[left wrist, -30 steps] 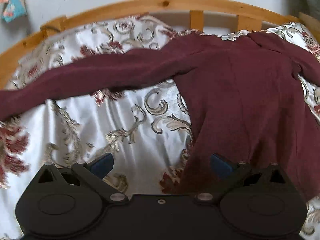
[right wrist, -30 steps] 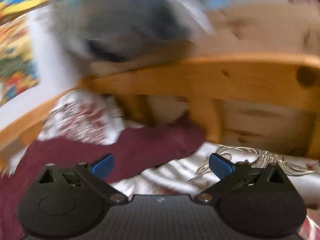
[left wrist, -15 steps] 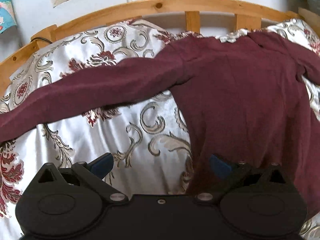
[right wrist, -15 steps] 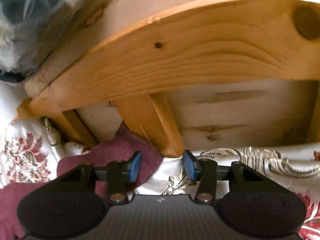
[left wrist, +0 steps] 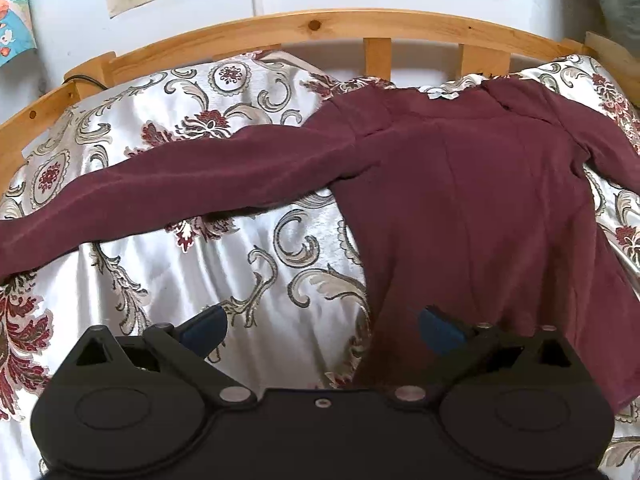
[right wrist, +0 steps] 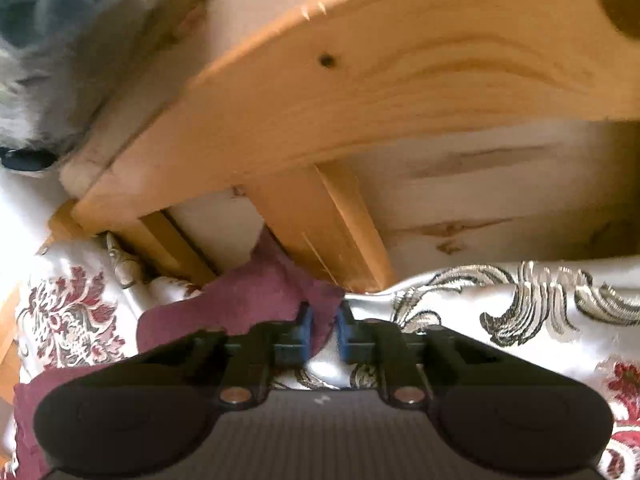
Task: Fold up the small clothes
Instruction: 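Grasp the cuff of the maroon sleeve with the right tool, then carry the sleeve across the shirt back and open the right tool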
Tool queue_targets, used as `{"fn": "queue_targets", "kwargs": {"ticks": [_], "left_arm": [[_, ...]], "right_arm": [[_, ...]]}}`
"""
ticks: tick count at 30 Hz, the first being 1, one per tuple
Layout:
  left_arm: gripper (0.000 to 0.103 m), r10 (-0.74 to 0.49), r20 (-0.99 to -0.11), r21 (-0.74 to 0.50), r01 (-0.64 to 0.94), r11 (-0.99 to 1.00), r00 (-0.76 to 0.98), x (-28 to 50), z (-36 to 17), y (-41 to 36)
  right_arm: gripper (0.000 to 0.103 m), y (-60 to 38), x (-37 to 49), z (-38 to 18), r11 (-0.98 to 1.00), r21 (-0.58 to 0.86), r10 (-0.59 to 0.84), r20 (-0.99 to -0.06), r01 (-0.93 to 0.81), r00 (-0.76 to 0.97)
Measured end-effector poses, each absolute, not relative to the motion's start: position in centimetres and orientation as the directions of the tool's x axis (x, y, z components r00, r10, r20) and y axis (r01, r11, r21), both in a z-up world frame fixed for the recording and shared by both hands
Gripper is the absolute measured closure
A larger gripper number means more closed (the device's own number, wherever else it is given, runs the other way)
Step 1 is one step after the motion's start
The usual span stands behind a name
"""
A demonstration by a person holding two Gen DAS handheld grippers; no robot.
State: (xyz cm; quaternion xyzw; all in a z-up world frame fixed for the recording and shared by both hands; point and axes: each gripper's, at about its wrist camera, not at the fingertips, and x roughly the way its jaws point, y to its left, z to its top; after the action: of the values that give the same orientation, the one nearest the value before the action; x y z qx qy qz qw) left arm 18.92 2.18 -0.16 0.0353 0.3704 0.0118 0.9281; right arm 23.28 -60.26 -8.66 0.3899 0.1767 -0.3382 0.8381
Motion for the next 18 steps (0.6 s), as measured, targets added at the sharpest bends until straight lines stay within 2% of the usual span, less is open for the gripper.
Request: {"fn": "queue_targets", "kwargs": {"ticks": [2,4,10,12,15,18], "left_arm": [[0.001,0.042,-0.682,0.069,0.007,0.998,0.730,18.9,0.0,2.1],[0.001,0.037,-0.679,0.063,0.008,0.998,0.734,19.0,0.2,2.2],[0.001,0.033,-0.654,0.060,0.008,0.998,0.756,18.7,1.4,2.9],[0.001,0.036,-0.645,0.057,0.002,0.998,0.763,18.5,1.8,3.2],[0.001,0.041,-0.635,0.052,-0.010,0.999,0.771,18.3,2.2,3.8],[0.001,0.046,-0.627,0.039,-0.027,0.999,0.777,18.1,2.6,4.6]], "right_arm": [[0.097,-59.7,23.0,-8.4,0.487,0.531,-0.444,-0.533,0.694,0.720],[0.097,-58.9,22.9,-7.7,0.554,0.489,-0.469,-0.485,0.674,0.738],[0.098,-51.4,25.3,-1.0,0.829,0.264,-0.441,-0.234,0.493,0.866],[0.098,-48.0,26.6,1.8,0.897,0.185,-0.378,-0.150,0.401,0.914],[0.098,-42.4,26.7,6.1,0.977,0.063,-0.201,-0.026,0.203,0.979],[0.098,-36.1,25.8,7.9,0.996,-0.089,-0.006,0.041,0.009,0.999]]}}
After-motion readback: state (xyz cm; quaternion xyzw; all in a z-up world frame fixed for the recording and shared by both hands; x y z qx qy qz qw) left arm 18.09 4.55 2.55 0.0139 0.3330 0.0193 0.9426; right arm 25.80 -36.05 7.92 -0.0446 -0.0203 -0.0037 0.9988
